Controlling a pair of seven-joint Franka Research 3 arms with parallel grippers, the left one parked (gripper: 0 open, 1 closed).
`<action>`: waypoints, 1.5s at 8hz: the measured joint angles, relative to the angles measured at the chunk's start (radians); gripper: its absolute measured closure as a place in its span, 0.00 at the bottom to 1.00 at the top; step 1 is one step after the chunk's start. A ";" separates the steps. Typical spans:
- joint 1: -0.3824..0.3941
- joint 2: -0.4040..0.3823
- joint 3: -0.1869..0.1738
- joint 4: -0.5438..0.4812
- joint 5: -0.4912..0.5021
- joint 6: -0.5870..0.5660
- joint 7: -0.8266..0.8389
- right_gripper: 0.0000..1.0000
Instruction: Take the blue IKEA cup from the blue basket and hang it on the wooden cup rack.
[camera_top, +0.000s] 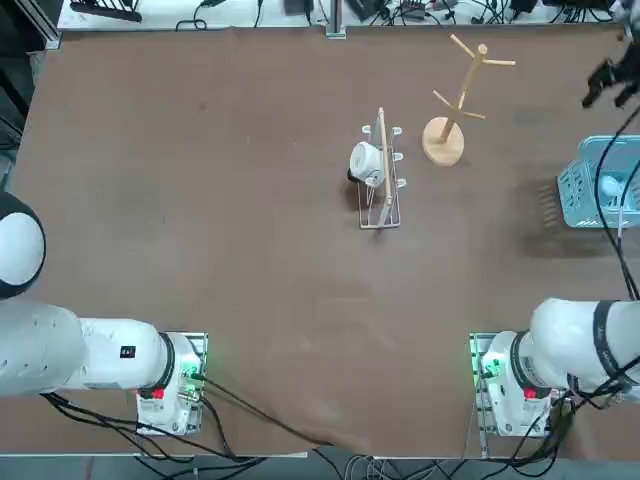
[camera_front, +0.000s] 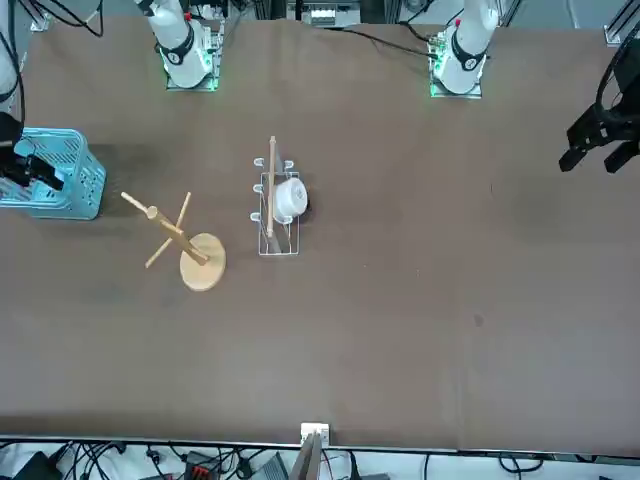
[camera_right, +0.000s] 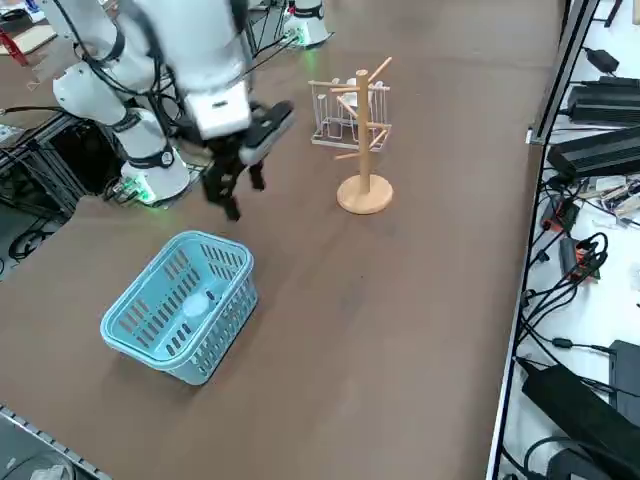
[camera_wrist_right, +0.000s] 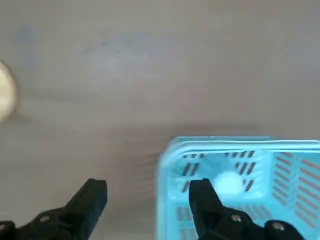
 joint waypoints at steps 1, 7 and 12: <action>-0.057 -0.009 -0.001 -0.078 0.000 0.097 -0.092 0.00; -0.247 0.082 0.000 -0.165 0.001 0.318 -0.387 0.00; -0.284 0.236 0.001 -0.165 0.001 0.458 -0.429 0.00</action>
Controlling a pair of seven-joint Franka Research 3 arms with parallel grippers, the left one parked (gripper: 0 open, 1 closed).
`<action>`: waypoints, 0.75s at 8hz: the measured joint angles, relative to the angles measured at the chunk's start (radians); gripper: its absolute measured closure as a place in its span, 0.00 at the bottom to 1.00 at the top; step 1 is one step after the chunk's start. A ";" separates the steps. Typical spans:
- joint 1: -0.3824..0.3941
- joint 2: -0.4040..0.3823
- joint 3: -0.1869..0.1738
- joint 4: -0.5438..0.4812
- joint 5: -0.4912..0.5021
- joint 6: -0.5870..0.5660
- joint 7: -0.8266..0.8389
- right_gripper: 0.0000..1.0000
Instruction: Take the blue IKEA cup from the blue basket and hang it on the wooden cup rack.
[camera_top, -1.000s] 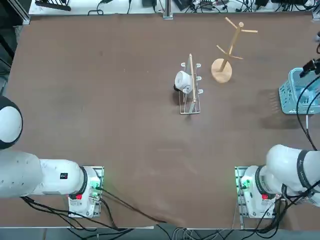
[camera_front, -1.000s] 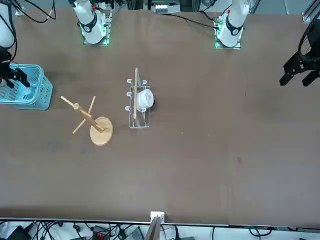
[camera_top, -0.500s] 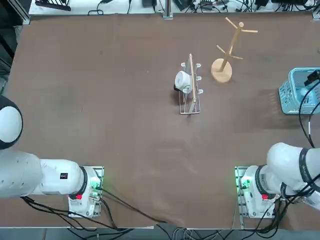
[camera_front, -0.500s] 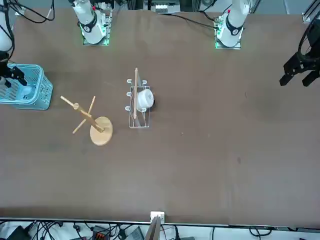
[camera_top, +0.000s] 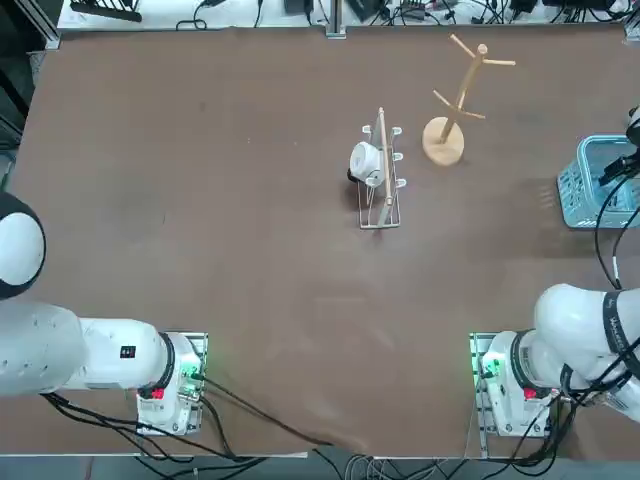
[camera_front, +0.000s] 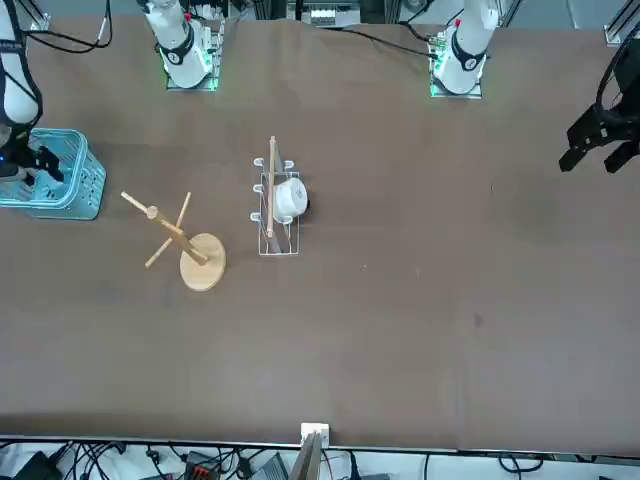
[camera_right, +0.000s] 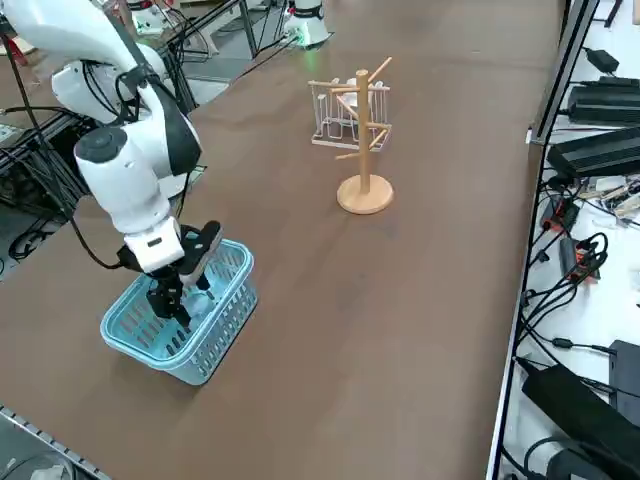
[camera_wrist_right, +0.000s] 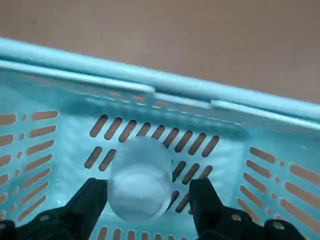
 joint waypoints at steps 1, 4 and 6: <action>-0.001 0.011 0.001 0.000 0.000 0.002 0.000 0.00; -0.006 0.026 0.002 0.000 0.001 0.003 -0.004 0.00; -0.010 0.034 0.002 0.000 0.001 0.006 -0.008 0.00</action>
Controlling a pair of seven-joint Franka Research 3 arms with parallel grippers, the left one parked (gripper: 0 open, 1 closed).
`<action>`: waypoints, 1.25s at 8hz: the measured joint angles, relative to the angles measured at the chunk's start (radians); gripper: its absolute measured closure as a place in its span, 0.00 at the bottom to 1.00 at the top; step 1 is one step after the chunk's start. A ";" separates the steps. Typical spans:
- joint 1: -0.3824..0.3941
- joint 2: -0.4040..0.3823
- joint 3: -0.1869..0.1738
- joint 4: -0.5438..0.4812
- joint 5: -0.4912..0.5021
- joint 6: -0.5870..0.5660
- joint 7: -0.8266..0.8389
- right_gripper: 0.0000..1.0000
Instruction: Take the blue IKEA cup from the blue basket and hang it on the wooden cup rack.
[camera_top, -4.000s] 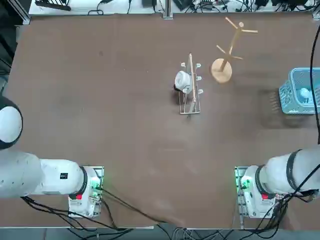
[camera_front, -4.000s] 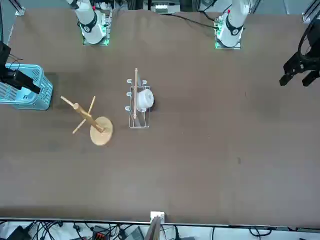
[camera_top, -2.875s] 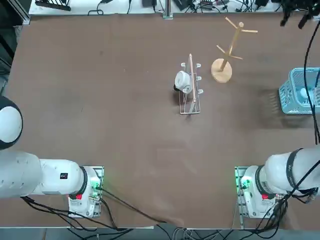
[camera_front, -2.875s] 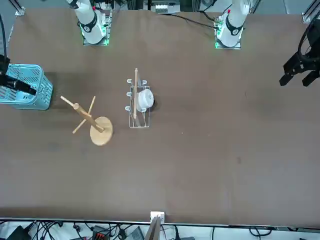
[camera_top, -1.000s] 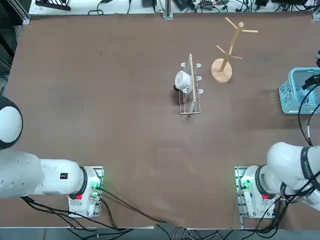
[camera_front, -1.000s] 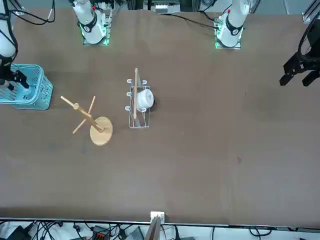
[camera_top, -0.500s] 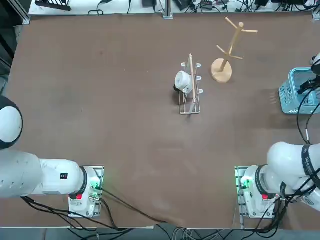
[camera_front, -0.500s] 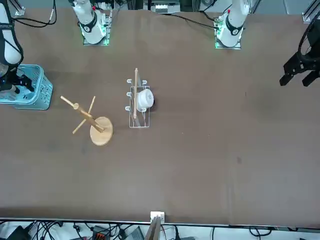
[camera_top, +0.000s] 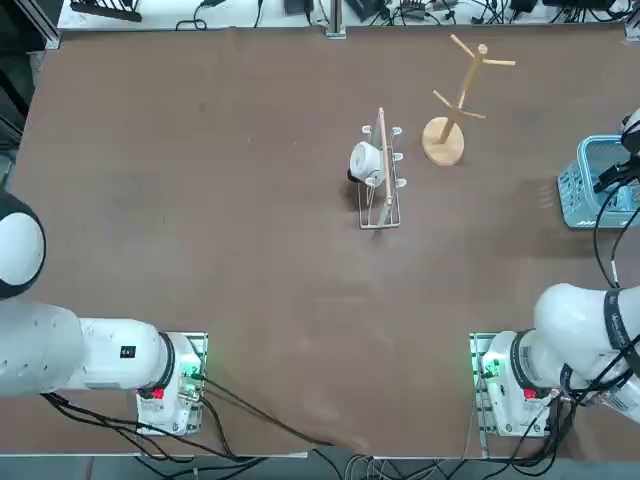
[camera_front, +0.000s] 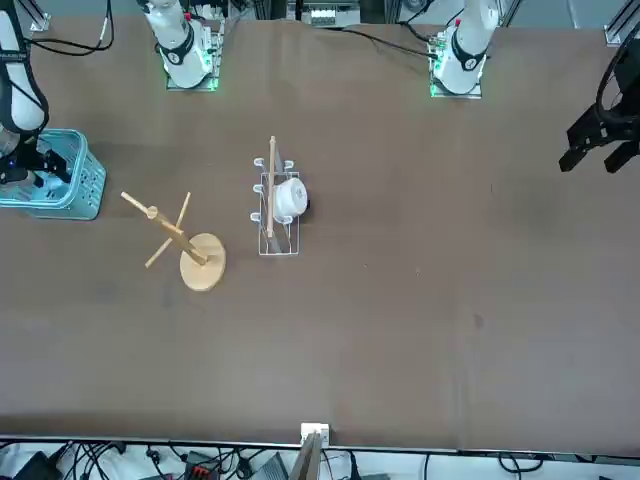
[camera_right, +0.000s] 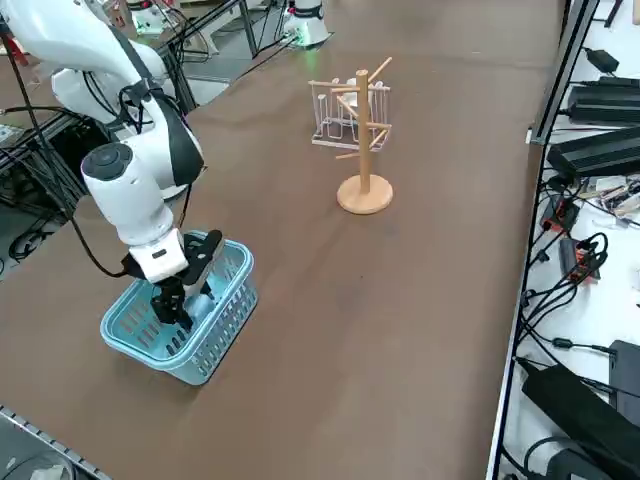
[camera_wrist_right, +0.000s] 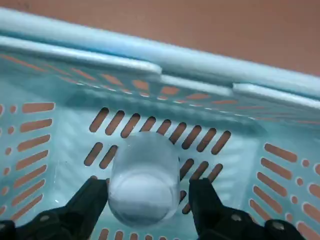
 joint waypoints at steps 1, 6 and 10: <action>0.000 0.005 0.000 0.000 0.000 0.004 0.000 0.00; -0.001 0.014 0.001 0.000 0.000 0.009 -0.003 0.00; -0.001 0.014 0.002 0.001 0.000 0.009 -0.004 0.17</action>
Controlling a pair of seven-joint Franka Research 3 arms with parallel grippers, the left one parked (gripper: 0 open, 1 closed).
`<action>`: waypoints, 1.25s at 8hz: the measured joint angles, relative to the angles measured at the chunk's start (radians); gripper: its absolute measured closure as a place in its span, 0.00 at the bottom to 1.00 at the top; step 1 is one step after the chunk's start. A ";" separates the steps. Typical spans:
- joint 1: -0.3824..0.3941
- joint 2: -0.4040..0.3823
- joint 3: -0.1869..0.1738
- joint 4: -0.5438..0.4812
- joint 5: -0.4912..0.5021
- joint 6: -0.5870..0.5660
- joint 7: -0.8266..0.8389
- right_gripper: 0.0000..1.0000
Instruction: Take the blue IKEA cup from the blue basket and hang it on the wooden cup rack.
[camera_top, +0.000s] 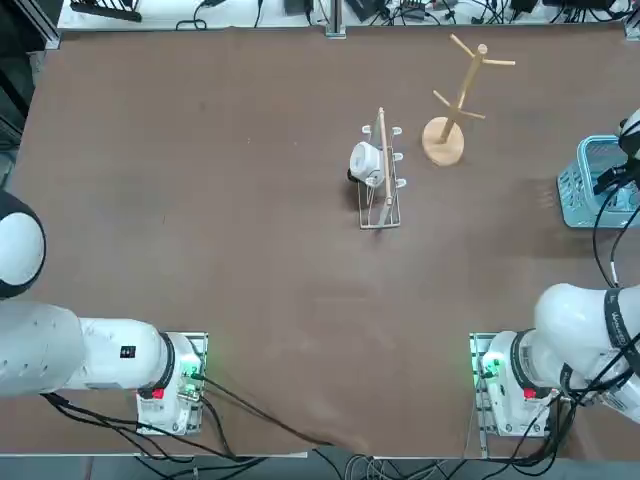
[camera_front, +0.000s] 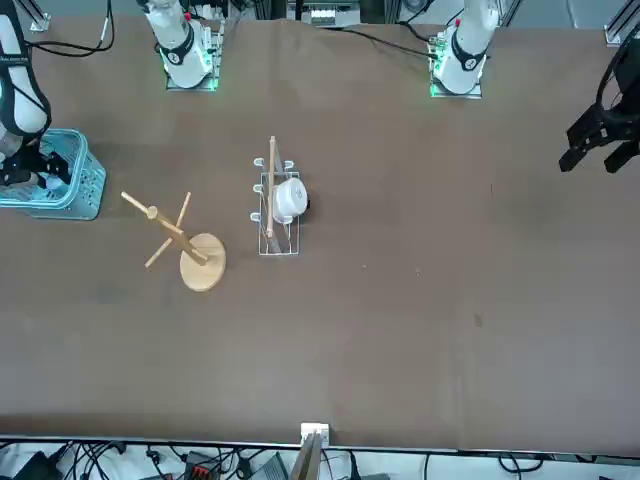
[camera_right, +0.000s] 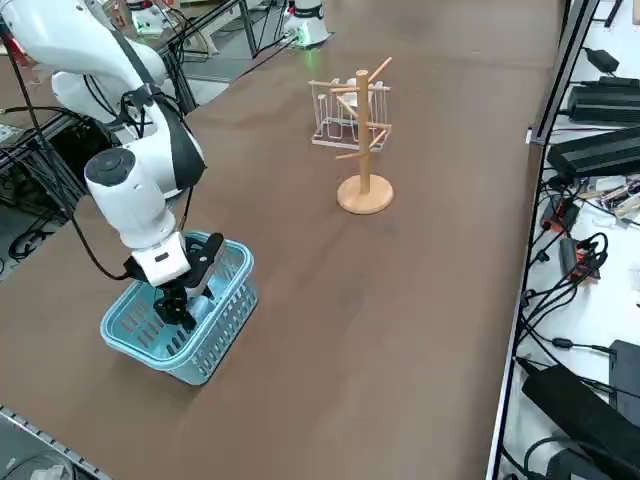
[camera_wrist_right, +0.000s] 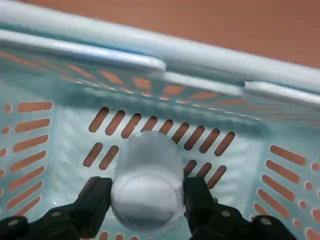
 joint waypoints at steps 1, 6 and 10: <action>0.000 0.000 0.000 0.000 0.000 0.000 0.000 0.18; 0.001 -0.047 0.023 0.022 0.000 -0.014 -0.002 0.18; 0.023 -0.248 0.043 0.113 0.087 -0.378 -0.017 0.18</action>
